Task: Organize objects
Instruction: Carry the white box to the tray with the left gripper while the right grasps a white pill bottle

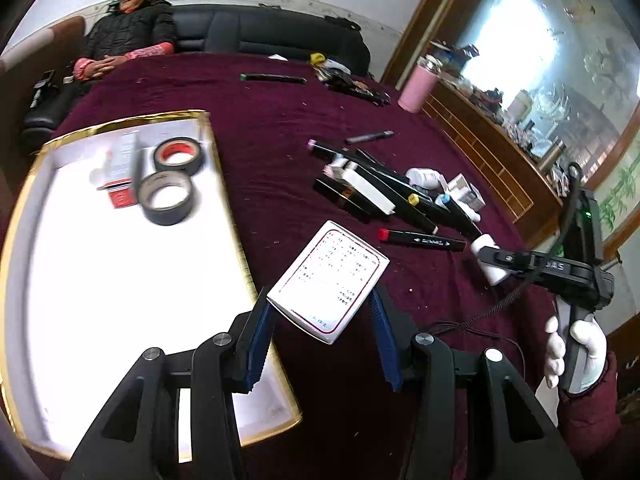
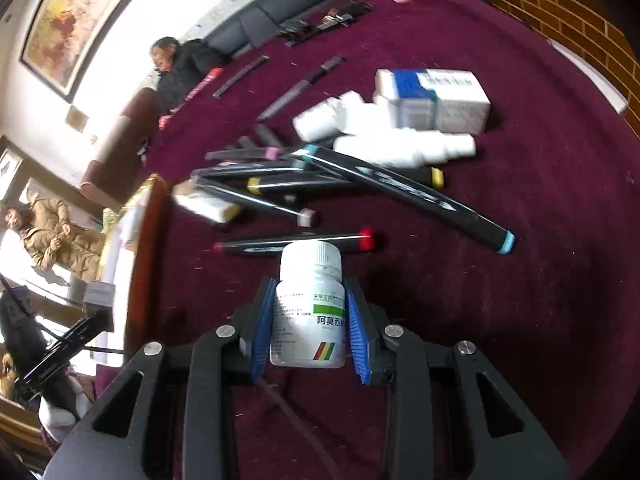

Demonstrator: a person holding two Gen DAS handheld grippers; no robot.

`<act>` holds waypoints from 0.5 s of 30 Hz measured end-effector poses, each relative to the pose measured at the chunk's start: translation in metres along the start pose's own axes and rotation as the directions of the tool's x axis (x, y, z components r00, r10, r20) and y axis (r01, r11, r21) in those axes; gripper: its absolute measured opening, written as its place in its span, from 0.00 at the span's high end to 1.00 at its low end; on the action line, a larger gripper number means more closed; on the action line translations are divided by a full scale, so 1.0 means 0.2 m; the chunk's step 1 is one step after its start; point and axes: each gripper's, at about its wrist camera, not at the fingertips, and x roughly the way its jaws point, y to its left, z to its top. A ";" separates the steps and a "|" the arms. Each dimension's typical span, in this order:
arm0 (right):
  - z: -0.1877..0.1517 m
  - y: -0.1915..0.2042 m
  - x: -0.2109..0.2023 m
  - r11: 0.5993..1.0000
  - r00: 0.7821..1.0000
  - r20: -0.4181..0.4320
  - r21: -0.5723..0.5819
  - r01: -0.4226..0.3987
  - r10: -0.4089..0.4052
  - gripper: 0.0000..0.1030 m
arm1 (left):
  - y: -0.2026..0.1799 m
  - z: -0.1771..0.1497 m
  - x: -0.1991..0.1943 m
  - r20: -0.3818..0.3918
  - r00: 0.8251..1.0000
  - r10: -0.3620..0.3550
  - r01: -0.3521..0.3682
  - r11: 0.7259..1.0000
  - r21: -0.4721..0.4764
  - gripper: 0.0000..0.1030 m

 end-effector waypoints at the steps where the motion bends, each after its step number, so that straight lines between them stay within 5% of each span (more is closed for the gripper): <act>1: 0.00 0.05 -0.01 1.000 1.000 0.006 -0.018 -0.017 0.018 0.69 | 0.03 -0.01 -0.02 0.006 1.000 0.004 -0.004 1.000 -0.011 0.60; 15: 0.16 0.79 0.33 0.948 0.990 -0.064 -0.286 -0.139 0.125 0.69 | 0.60 0.13 -0.19 0.055 0.986 0.157 -0.146 0.974 -0.175 0.60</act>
